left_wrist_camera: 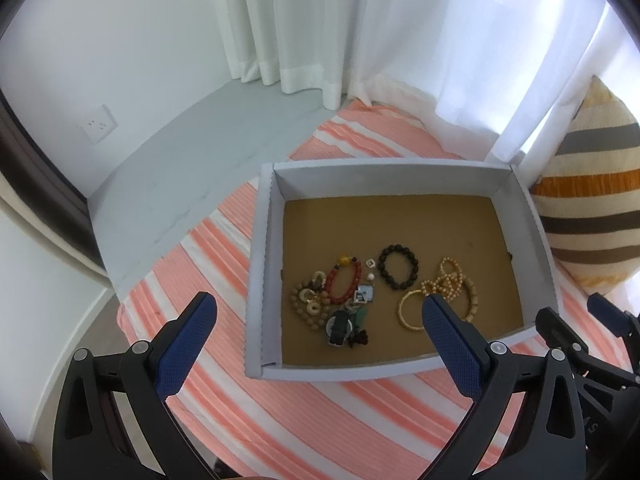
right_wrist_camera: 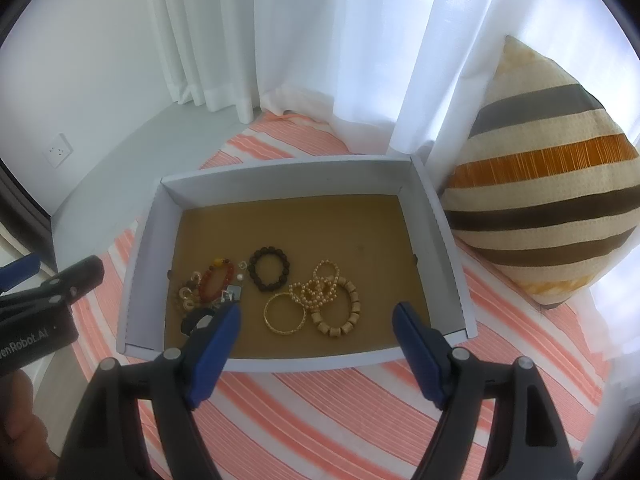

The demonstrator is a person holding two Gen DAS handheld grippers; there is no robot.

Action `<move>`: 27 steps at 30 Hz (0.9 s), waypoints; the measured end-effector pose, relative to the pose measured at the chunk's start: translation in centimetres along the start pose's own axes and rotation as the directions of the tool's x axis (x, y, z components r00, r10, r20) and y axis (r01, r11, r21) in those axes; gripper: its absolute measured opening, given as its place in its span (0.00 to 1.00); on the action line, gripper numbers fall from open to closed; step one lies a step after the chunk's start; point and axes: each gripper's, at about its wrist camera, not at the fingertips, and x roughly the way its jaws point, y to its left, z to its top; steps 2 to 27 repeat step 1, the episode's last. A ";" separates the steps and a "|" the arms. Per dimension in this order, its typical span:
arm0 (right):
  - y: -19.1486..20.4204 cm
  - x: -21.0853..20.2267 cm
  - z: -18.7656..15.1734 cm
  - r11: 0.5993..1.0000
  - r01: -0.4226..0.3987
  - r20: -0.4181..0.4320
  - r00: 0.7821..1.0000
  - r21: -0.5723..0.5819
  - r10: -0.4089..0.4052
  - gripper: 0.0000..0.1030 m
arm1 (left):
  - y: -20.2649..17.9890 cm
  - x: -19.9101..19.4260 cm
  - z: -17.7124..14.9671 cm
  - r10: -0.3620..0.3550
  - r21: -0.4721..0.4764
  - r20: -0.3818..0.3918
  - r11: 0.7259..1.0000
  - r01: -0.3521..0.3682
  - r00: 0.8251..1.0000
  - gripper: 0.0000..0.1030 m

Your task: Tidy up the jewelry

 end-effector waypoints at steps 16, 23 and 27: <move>0.0 0.0 0.0 1.000 0.000 0.000 1.000 0.000 0.000 0.78 | -0.1 0.0 -0.1 0.000 0.004 0.001 1.000 0.000 1.000 0.99; 0.0 0.0 0.0 1.000 0.000 0.000 1.000 0.000 0.000 0.78 | -0.1 0.0 -0.1 0.000 0.004 0.001 1.000 0.000 1.000 0.99; 0.0 0.0 0.0 1.000 0.000 0.000 1.000 0.000 0.000 0.78 | -0.1 0.0 -0.1 0.000 0.004 0.001 1.000 0.000 1.000 0.99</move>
